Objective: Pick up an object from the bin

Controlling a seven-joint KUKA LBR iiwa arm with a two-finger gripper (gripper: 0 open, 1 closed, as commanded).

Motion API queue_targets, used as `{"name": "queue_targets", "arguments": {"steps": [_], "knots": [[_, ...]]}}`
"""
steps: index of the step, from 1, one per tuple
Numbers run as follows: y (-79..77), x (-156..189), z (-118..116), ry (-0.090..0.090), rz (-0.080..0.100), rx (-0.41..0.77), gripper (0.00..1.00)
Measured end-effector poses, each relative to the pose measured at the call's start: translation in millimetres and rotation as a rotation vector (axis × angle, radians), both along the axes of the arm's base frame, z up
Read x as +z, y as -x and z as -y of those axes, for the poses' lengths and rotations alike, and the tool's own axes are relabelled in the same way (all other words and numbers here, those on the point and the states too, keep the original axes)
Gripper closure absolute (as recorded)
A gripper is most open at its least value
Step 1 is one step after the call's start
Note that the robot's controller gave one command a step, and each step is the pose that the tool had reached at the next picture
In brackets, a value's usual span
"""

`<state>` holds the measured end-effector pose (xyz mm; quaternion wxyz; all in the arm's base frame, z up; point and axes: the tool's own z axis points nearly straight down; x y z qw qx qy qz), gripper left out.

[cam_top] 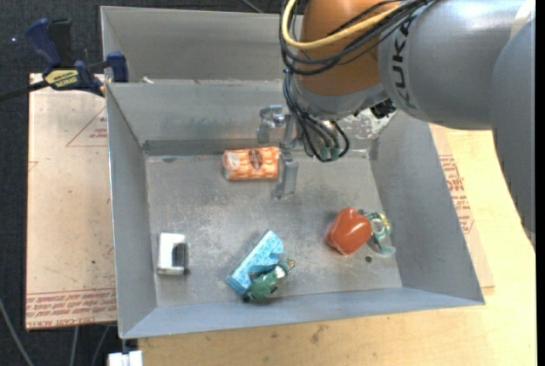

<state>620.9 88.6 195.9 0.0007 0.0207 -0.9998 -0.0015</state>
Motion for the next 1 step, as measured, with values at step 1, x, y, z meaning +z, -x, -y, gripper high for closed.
{"name": "queue_targets", "arguments": {"steps": [1], "knots": [[-14.6, -27.9, 6.4, 0.002, 0.005, 0.183, 0.00]]}}
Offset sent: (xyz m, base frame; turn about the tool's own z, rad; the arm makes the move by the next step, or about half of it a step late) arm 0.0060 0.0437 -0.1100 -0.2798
